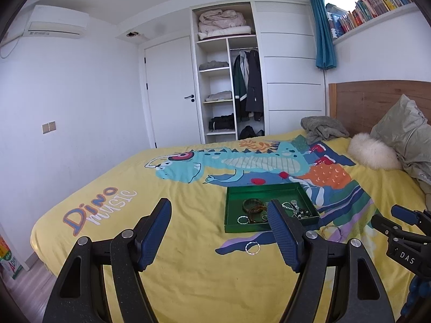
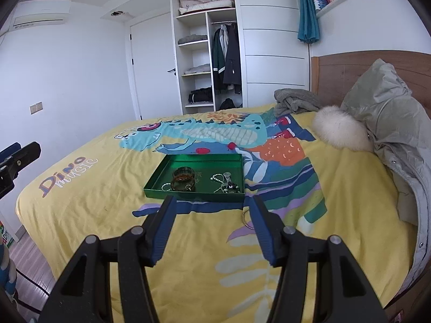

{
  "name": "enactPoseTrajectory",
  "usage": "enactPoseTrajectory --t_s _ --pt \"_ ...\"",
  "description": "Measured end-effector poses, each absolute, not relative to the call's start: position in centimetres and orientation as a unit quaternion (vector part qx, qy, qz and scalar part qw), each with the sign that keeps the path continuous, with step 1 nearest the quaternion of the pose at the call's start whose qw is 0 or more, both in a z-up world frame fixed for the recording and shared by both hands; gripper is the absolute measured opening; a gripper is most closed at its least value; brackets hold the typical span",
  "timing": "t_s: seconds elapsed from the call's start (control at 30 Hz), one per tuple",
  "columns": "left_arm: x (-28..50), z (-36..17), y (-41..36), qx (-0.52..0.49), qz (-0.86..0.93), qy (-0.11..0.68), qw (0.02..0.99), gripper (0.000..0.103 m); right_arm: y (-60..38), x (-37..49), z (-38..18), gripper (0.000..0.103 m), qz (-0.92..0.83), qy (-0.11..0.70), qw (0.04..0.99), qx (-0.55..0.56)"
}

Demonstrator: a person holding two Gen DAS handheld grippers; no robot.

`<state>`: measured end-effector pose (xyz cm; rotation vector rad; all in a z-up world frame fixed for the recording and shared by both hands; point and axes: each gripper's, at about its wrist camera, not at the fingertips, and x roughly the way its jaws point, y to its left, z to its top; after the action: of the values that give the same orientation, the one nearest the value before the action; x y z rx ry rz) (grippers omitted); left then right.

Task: Organize jewelry
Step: 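Withdraw both open tools from the tray and hold them above the bed, then grasp the twisted silver hoop with the left tool while the right tool grasps the thin silver bangle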

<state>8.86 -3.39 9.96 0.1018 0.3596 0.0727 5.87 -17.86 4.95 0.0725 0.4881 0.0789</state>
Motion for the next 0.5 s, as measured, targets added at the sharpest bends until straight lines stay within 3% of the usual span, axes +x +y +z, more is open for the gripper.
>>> enactPoseTrajectory --t_s 0.37,0.5 --pt "15.4 5.2 -2.6 0.046 0.047 0.249 0.966 0.073 -20.2 10.9 0.7 0.054 0.036 0.288 0.955 0.058" --pt "18.8 1.4 0.5 0.039 0.082 0.288 0.953 0.063 -21.7 13.0 -1.5 0.054 0.030 0.310 0.948 0.065"
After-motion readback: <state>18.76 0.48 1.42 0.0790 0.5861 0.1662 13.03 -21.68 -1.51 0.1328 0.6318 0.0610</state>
